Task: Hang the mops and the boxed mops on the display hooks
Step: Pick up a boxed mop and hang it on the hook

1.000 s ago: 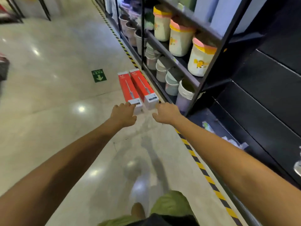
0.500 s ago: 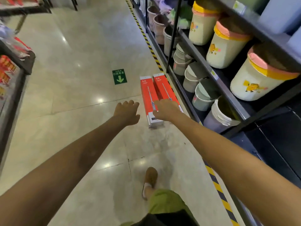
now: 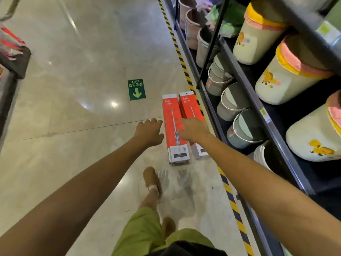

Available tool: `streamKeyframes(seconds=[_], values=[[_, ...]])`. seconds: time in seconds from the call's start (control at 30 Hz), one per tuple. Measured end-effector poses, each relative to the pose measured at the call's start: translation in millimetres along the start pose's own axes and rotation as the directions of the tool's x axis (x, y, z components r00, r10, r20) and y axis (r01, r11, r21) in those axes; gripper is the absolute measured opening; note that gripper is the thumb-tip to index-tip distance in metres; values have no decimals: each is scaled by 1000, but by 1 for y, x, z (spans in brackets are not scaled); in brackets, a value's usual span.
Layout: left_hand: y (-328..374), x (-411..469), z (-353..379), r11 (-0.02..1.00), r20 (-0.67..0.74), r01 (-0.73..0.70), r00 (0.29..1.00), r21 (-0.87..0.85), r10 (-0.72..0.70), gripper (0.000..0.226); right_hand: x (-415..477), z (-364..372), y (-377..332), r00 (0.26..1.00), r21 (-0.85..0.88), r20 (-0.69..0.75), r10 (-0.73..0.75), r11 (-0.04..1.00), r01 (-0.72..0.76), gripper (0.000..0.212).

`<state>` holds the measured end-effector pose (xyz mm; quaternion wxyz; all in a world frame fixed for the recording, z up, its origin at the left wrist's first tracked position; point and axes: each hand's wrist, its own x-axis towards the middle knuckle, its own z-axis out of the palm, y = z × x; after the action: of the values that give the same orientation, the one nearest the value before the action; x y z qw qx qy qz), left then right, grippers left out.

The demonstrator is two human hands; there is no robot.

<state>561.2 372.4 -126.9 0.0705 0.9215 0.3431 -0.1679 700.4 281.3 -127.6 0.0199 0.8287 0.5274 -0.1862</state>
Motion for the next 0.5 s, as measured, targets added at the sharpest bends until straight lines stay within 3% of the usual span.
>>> streamKeyframes(seconds=[0.17,0.37,0.5], values=[[-25,100,0,996,35,-72,997,52,70,59,92,-4,22,999,30,32,-9,1000,9,32],[-46,219,3,995,174,-96,981,34,89,61,197,-10,47,991,-12,123,43,999,-42,36],[-49,295,25,993,178,-118,978,17,113,57,265,12,76,979,-28,190,66,998,-62,33]])
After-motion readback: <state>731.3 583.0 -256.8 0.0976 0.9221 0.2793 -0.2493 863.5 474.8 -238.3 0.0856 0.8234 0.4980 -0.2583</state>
